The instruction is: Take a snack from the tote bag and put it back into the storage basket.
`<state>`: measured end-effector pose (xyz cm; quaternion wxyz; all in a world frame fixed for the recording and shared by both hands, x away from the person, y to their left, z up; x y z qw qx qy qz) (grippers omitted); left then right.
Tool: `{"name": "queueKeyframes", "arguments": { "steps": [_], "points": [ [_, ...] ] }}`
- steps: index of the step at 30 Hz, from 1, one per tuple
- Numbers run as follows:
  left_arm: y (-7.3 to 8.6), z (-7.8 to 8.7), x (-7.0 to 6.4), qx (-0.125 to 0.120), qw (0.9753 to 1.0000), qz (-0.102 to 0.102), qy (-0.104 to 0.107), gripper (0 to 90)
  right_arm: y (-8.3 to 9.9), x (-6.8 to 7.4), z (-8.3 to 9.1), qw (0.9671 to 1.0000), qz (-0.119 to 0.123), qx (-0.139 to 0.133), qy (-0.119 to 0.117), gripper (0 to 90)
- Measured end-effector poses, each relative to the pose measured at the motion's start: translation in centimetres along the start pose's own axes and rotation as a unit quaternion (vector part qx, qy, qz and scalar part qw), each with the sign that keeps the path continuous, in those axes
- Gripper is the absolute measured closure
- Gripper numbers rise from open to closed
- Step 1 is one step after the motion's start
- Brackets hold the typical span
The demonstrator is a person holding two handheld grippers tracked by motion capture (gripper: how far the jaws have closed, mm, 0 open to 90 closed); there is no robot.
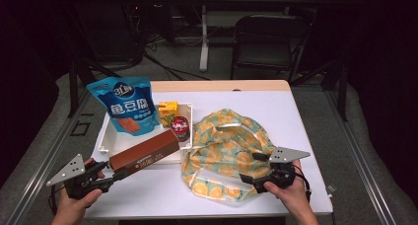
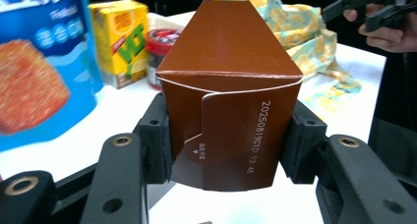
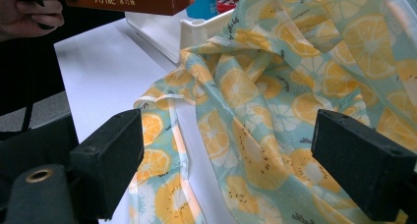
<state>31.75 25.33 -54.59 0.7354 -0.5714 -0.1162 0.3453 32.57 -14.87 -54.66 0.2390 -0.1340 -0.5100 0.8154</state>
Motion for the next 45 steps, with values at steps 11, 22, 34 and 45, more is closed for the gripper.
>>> {"name": "queueKeyframes", "arguments": {
  "steps": [11, 22, 34, 45],
  "points": [
    [1.5, 0.0, 2.7, 0.015, 0.999, 0.02, -0.039, 48.3, 0.2, -0.1, -0.1, 1.0, 0.0, 0.003, 0.0, 12.4],
    [3.2, -2.4, 4.5, 0.049, 0.9953, 0.029, -0.078, 48.1, 0.3, 0.1, -0.3, 1.0, 0.001, 0.005, 0.0, 12.5],
    [3.4, -4.1, 5.7, 0.053, 0.9918, 0.041, -0.108, 46.0, 0.4, 0.3, -0.6, 1.0, 0.003, 0.008, -0.002, 12.9],
    [2.4, -2.2, 5.1, 0.02, 0.9909, 0.046, -0.125, 33.7, 0.6, 0.5, -0.6, 0.9999, 0.005, 0.013, -0.005, 13.1]
  ]
}}
Point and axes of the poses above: each handheld gripper's, and its own axes: z roughly backward along the jaws, y roughly out of its underside, x roughly to its left, the point moved 10 cm from there along -z, roughly forward along the jaws, and after that the axes turned 8 degrees about z, right-handed, at the moved point
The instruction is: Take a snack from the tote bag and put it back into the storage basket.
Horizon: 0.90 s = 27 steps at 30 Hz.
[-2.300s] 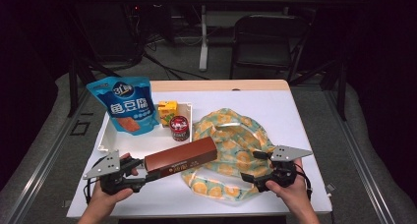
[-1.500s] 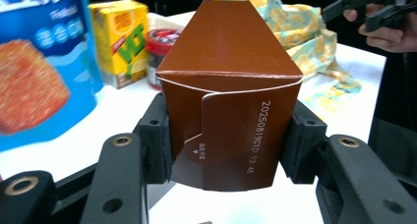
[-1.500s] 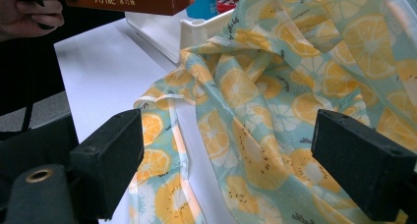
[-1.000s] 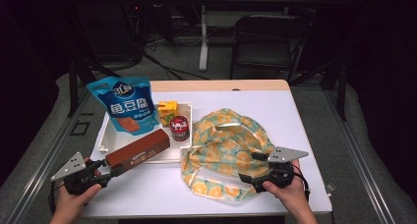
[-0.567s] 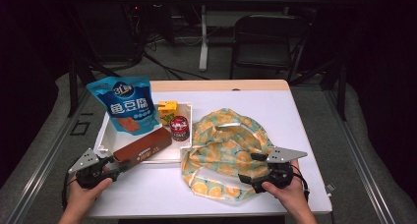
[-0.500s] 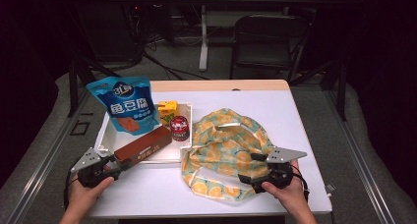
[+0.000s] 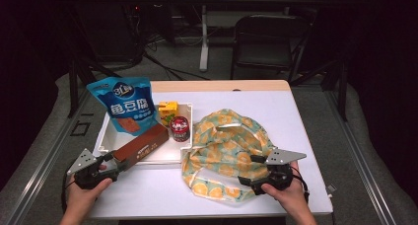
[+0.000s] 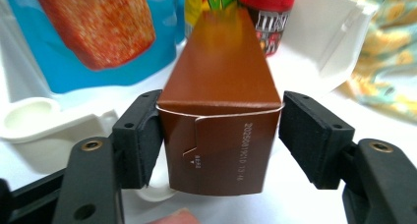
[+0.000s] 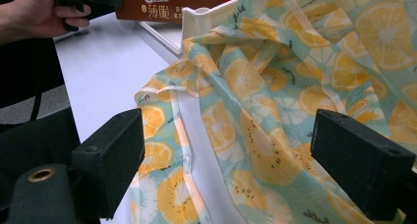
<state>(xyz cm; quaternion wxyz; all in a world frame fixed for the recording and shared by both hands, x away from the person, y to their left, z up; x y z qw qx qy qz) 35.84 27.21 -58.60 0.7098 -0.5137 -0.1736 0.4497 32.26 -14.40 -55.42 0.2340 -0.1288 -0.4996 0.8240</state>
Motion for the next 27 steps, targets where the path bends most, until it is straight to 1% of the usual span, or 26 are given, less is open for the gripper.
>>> {"name": "queueKeyframes", "arguments": {
  "steps": [3, 4, 5, 6, 7, 8, 9, 10, 11, 12, 14, 15, 16, 17, 19, 21, 23, 24, 25, 26, 27],
  "points": [
    [-0.1, 1.0, -0.1, -0.009, 0.9998, 0.01, -0.013, 31.6, 0.0, 0.0, 0.0, 1.0, 0.002, 0.0, 0.001, 13.1],
    [-0.1, 1.3, 0.0, -0.01, 0.9994, 0.018, -0.028, 31.8, 0.0, 0.0, 0.0, 1.0, 0.002, 0.0, 0.0, 13.1],
    [-0.1, 1.6, 0.1, -0.011, 0.9992, 0.021, -0.032, 31.9, 0.0, 0.1, 0.0, 1.0, 0.002, 0.001, 0.0, 13.1],
    [-0.1, 1.9, -0.1, -0.017, 0.9992, 0.026, -0.027, 32.6, 0.0, 0.1, 0.0, 1.0, 0.001, 0.0, 0.0, 13.1],
    [-0.2, 2.2, -0.2, -0.017, 0.999, 0.031, -0.028, 33.9, 0.0, 0.1, 0.0, 1.0, 0.001, 0.0, 0.001, 13.1],
    [-0.1, 2.5, -0.4, -0.017, 0.9987, 0.041, -0.027, 36.7, 0.1, 0.1, 0.1, 1.0, 0.002, 0.001, 0.001, 13.1],
    [-0.1, 2.6, -0.6, -0.019, 0.9986, 0.046, -0.018, 41.8, 0.1, 0.0, 0.1, 1.0, 0.002, 0.001, 0.001, 13.1],
    [0.0, 2.7, -0.8, -0.016, 0.9987, 0.046, -0.019, 48.1, 0.1, 0.0, 0.1, 1.0, 0.002, 0.001, 0.0, 13.1],
    [0.3, 2.8, -0.7, -0.008, 0.9983, 0.047, -0.034, 57.4, 0.1, 0.0, 0.1, 1.0, 0.002, 0.001, 0.0, 13.1],
    [0.5, 2.9, -0.6, 0.0, 0.9978, 0.051, -0.042, 64.3, 0.1, 0.0, 0.0, 1.0, 0.002, 0.002, 0.0, 13.1],
    [0.8, 2.8, -0.7, 0.009, 0.997, 0.067, -0.037, 79.0, 0.1, 0.1, 0.0, 1.0, 0.004, 0.003, -0.001, 13.2],
    [0.9, 2.8, -0.9, 0.011, 0.9973, 0.066, -0.029, 84.4, 0.1, 0.1, 0.0, 1.0, 0.003, 0.002, 0.0, 13.2],
    [0.9, 2.6, -1.1, 0.016, 0.9975, 0.062, -0.028, 88.6, 0.1, 0.1, -0.1, 1.0, 0.004, 0.002, -0.001, 13.2],
    [1.1, 2.4, -1.1, 0.024, 0.9972, 0.061, -0.035, 89.8, 0.1, 0.2, -0.1, 1.0, 0.004, 0.003, -0.002, 13.3],
    [1.2, 2.0, -1.2, 0.033, 0.9966, 0.064, -0.04, 90.0, 0.1, 0.2, -0.2, 1.0, 0.005, 0.003, -0.002, 13.4],
    [1.2, 1.5, -0.9, 0.038, 0.9954, 0.07, -0.053, 90.0, 0.1, 0.2, -0.2, 1.0, 0.006, 0.004, -0.003, 13.4],
    [1.1, 1.0, -0.5, 0.038, 0.9944, 0.076, -0.063, 90.0, 0.1, 0.3, -0.3, 1.0, 0.006, 0.005, -0.003, 13.5],
    [1.1, 0.8, -0.2, 0.04, 0.9936, 0.077, -0.073, 90.0, 0.1, 0.3, -0.3, 1.0, 0.006, 0.005, -0.003, 13.6],
    [1.1, 0.4, 0.1, 0.044, 0.9923, 0.082, -0.082, 90.0, 0.1, 0.3, -0.3, 1.0, 0.005, 0.006, -0.003, 13.6],
    [1.0, 0.2, 0.3, 0.041, 0.9919, 0.084, -0.086, 90.0, 0.2, 0.3, -0.3, 0.9999, 0.007, 0.007, -0.004, 13.7],
    [1.0, 0.0, 0.7, 0.042, 0.9906, 0.087, -0.097, 90.0, 0.2, 0.4, -0.3, 0.9999, 0.007, 0.008, -0.004, 13.7]
  ]
}}
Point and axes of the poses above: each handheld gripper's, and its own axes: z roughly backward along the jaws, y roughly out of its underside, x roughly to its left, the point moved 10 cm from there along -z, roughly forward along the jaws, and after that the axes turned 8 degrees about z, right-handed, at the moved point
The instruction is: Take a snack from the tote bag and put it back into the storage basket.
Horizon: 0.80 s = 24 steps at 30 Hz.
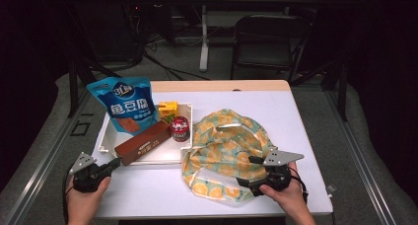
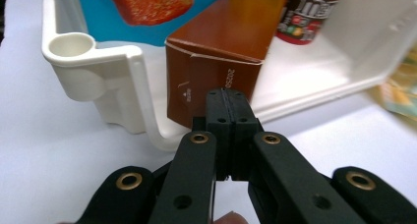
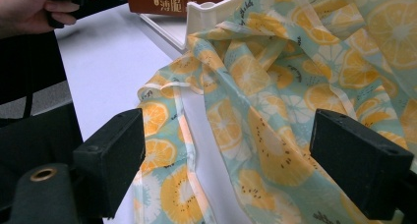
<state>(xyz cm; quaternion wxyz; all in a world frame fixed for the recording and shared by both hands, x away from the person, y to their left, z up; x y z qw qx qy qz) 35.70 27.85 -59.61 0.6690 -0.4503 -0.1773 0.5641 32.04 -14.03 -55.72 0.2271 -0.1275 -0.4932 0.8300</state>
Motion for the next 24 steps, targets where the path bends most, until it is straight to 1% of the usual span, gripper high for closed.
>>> {"name": "queueKeyframes", "arguments": {
  "steps": [1, 3, 4, 5, 7, 9, 10, 11, 13, 15, 16, 17, 19, 21, 22, 24],
  "points": [
    [-0.2, -0.2, 0.5, -0.002, 0.9999, 0.006, -0.014, 90.0, 0.0, 0.0, 0.0, 1.0, -0.002, -0.001, 0.0, 13.7],
    [-0.3, -0.4, 1.3, -0.002, 0.9995, 0.019, -0.026, 90.0, 0.1, 0.0, -0.1, 1.0, -0.002, 0.0, 0.0, 13.8],
    [-0.3, -0.4, 1.5, -0.003, 0.9993, 0.024, -0.028, 90.0, 0.2, 0.0, -0.1, 1.0, -0.002, 0.001, 0.001, 13.8],
    [-0.1, -0.3, 1.6, -0.002, 0.9992, 0.025, -0.03, 90.0, 0.2, 0.0, -0.1, 1.0, -0.002, 0.001, 0.001, 13.9],
    [0.0, 0.0, 1.5, -0.001, 0.9993, 0.023, -0.03, 90.0, 0.2, 0.0, 0.0, 1.0, -0.002, 0.002, 0.002, 13.9],
    [0.1, 0.3, 1.1, -0.003, 0.9995, 0.023, -0.022, 90.0, 0.2, -0.1, 0.1, 1.0, -0.003, 0.0, 0.002, 14.0],
    [0.3, 0.3, 0.8, 0.003, 0.9996, 0.02, -0.021, 90.0, 0.3, -0.1, 0.1, 1.0, -0.004, 0.002, 0.002, 14.0],
    [0.5, 0.1, 0.6, 0.006, 0.9996, 0.019, -0.02, 90.0, 0.3, -0.1, 0.1, 1.0, -0.004, 0.002, 0.002, 14.1],
    [0.5, -0.5, 0.6, 0.012, 0.9994, 0.019, -0.027, 90.0, 0.2, 0.0, -0.1, 1.0, -0.004, 0.003, 0.001, 14.1],
    [0.1, -1.2, 0.7, 0.008, 0.9991, 0.028, -0.031, 90.0, 0.1, 0.1, -0.2, 1.0, -0.001, 0.003, 0.0, 14.0],
    [0.0, -1.5, 0.7, 0.012, 0.9989, 0.032, -0.033, 90.0, 0.1, 0.2, -0.3, 1.0, -0.001, 0.002, -0.001, 14.0],
    [-0.2, -2.1, 0.5, 0.013, 0.9988, 0.033, -0.035, 90.0, 0.1, 0.2, -0.3, 1.0, 0.0, 0.003, 0.0, 14.0],
    [-0.2, -2.8, 0.2, 0.016, 0.9988, 0.025, -0.038, 90.0, 0.1, 0.3, -0.4, 1.0, -0.001, 0.002, 0.0, 14.1],
    [-0.2, -3.5, -0.1, 0.023, 0.9984, 0.022, -0.047, 90.0, 0.2, 0.2, -0.3, 1.0, -0.001, 0.005, 0.0, 14.0],
    [-0.3, -3.9, -0.2, 0.021, 0.9981, 0.019, -0.055, 90.0, 0.2, 0.2, -0.3, 1.0, -0.004, 0.002, 0.002, 14.0],
    [-0.7, -4.5, -0.3, 0.019, 0.9972, 0.022, -0.068, 90.0, 0.3, 0.1, -0.3, 1.0, -0.005, 0.002, 0.003, 14.0]
  ]
}}
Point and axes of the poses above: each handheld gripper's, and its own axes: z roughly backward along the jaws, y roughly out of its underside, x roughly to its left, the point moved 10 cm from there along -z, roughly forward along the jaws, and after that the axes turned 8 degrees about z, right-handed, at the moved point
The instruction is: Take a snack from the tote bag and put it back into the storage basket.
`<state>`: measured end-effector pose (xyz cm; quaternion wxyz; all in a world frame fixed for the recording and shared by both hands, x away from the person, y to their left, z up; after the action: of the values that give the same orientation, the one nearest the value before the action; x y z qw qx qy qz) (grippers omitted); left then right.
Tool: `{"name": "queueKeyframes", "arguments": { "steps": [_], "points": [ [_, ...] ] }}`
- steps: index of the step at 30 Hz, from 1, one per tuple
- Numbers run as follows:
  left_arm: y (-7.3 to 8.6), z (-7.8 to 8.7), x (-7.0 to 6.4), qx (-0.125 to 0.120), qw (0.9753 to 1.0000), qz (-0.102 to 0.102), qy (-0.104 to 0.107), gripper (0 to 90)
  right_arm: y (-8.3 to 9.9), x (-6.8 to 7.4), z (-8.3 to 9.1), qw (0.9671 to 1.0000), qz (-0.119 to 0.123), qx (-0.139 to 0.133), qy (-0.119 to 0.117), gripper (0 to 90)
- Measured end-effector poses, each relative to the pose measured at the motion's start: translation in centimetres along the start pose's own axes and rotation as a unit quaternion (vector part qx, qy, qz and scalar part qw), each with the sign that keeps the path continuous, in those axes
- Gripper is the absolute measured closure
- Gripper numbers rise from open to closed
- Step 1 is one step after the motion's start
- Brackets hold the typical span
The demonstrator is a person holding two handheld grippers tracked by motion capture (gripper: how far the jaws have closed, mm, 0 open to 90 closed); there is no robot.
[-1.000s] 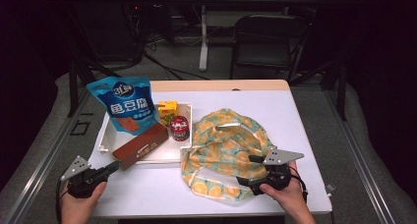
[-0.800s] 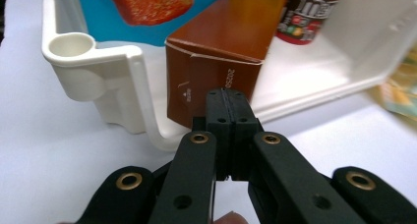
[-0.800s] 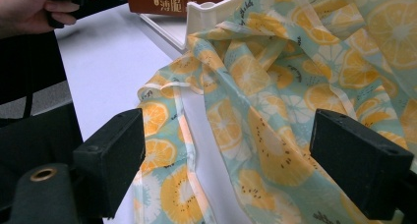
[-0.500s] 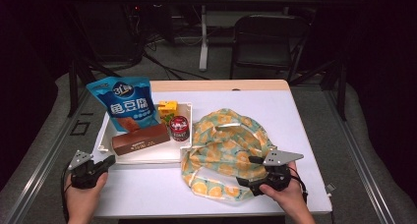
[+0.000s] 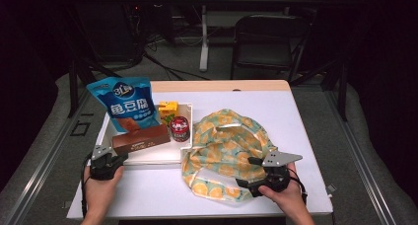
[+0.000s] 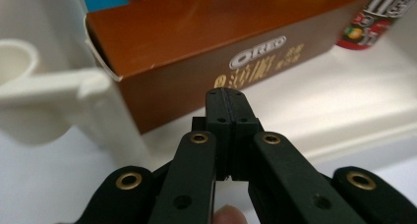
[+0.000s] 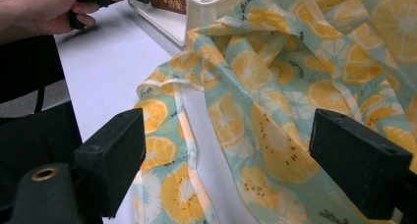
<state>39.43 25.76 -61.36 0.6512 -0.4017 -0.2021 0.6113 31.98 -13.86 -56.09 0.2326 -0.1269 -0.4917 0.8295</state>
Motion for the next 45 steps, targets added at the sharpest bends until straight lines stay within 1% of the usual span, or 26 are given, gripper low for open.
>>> {"name": "queueKeyframes", "arguments": {
  "steps": [2, 3, 4, 7, 9, 10, 11, 12, 14, 16, 18, 21, 23, 24, 25, 27, 29, 32, 35, 38, 39, 40, 42, 43, 44, 45],
  "points": [
    [-0.4, -0.4, -0.1, -0.006, 0.9999, 0.008, -0.009, 90.0, 0.0, 0.0, 0.0, 1.0, 0.001, 0.0, 0.001, 14.0],
    [-0.5, -0.7, -0.2, -0.003, 0.9998, 0.013, -0.012, 90.0, 0.0, 0.1, 0.0, 1.0, 0.001, 0.0, -0.001, 14.0],
    [-0.7, -1.1, -0.4, -0.008, 0.9997, 0.022, -0.011, 90.0, 0.1, 0.1, 0.1, 1.0, 0.003, 0.001, -0.002, 14.0],
    [-1.0, -1.8, -0.7, -0.008, 0.9993, 0.033, -0.019, 90.0, 0.1, 0.1, 0.0, 1.0, 0.002, 0.002, -0.003, 14.0],
    [-1.3, -2.1, -0.5, -0.011, 0.9984, 0.048, -0.026, 90.0, 0.1, 0.1, 0.0, 1.0, 0.001, 0.0, -0.002, 14.1],
    [-1.4, -2.3, -0.3, -0.01, 0.9977, 0.061, -0.026, 90.0, 0.1, 0.1, 0.0, 1.0, 0.001, 0.0, -0.003, 14.1],
    [-1.5, -2.4, -0.3, -0.011, 0.9975, 0.064, -0.027, 90.0, 0.2, 0.1, 0.0, 1.0, 0.001, 0.001, -0.003, 14.1],
    [-1.4, -2.4, -0.4, -0.008, 0.9975, 0.063, -0.03, 90.0, 0.2, 0.1, 0.1, 1.0, 0.002, 0.002, -0.004, 14.1],
    [-1.5, -2.6, -0.5, -0.015, 0.9974, 0.062, -0.033, 90.0, 0.3, 0.1, 0.1, 1.0, 0.0, 0.002, -0.003, 14.1],
    [-1.5, -2.7, -0.5, -0.016, 0.9974, 0.063, -0.032, 90.0, 0.3, 0.0, 0.1, 1.0, 0.0, 0.002, -0.002, 14.1],
    [-1.4, -2.7, -0.5, -0.01, 0.9978, 0.057, -0.032, 90.0, 0.3, -0.1, 0.2, 1.0, -0.001, 0.001, 0.0, 14.1],
    [-1.3, -2.7, -0.5, -0.012, 0.9979, 0.055, -0.032, 90.0, 0.3, -0.1, 0.2, 1.0, -0.002, 0.0, 0.002, 14.0],
    [-1.1, -2.8, -0.4, -0.008, 0.998, 0.051, -0.038, 90.0, 0.3, -0.1, 0.2, 1.0, 0.0, 0.002, 0.002, 14.0],
    [-0.9, -2.8, -0.3, -0.006, 0.9977, 0.054, -0.04, 90.0, 0.3, -0.1, 0.1, 1.0, 0.0, 0.001, 0.002, 14.0],
    [-0.7, -2.9, -0.2, 0.002, 0.9973, 0.058, -0.046, 90.0, 0.3, -0.1, 0.1, 1.0, 0.0, 0.002, 0.002, 14.0],
    [-0.6, -2.9, -0.1, 0.002, 0.9966, 0.062, -0.054, 90.0, 0.3, -0.1, 0.1, 1.0, 0.001, 0.003, 0.002, 14.0],
    [-0.8, -3.0, -0.2, -0.003, 0.996, 0.068, -0.058, 90.0, 0.3, 0.0, 0.1, 1.0, 0.001, 0.002, 0.003, 14.0],
    [-0.8, -2.9, -0.2, -0.005, 0.9962, 0.064, -0.058, 90.0, 0.3, 0.0, 0.2, 1.0, 0.002, 0.002, 0.002, 14.0],
    [-0.7, -2.5, -0.5, -0.011, 0.9973, 0.055, -0.048, 89.4, 0.4, -0.1, 0.3, 1.0, 0.0, 0.001, 0.005, 14.0],
    [-0.7, -1.7, -1.2, -0.019, 0.9985, 0.04, -0.031, 82.3, 0.5, -0.3, 0.3, 1.0, -0.002, 0.002, 0.007, 14.0],
    [-0.8, -1.3, -1.6, -0.021, 0.999, 0.035, -0.018, 81.3, 0.5, -0.3, 0.3, 1.0, -0.001, 0.003, 0.008, 14.0],
    [-0.9, -1.1, -1.9, -0.027, 0.9991, 0.031, -0.006, 78.1, 0.5, -0.4, 0.3, 0.9999, -0.001, 0.003, 0.01, 14.0],
    [-0.9, -0.4, -2.5, -0.027, 0.9996, 0.01, 0.003, 69.6, 0.5, -0.4, 0.4, 0.9999, 0.0, 0.005, 0.011, 13.9],
    [-0.9, -0.1, -3.1, -0.025, 0.9994, 0.003, 0.023, 64.9, 0.5, -0.4, 0.4, 0.9999, 0.0, 0.005, 0.012, 13.9],
    [-0.9, 0.1, -3.4, -0.025, 0.9992, 0.001, 0.031, 60.0, 0.5, -0.4, 0.4, 0.9999, 0.0, 0.004, 0.013, 13.9],
    [-1.1, 0.6, -3.8, -0.032, 0.9984, -0.001, 0.047, 56.6, 0.5, -0.4, 0.4, 0.9999, 0.001, 0.005, 0.012, 13.9]
  ]
}}
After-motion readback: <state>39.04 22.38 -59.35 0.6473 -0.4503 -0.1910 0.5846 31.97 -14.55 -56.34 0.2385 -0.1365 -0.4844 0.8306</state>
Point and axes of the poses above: each handheld gripper's, and its own axes: z roughly backward along the jaws, y roughly out of its underside, x roughly to its left, the point moved 10 cm from there along -z, roughly forward along the jaws, and after that the axes turned 8 degrees about z, right-handed, at the moved point
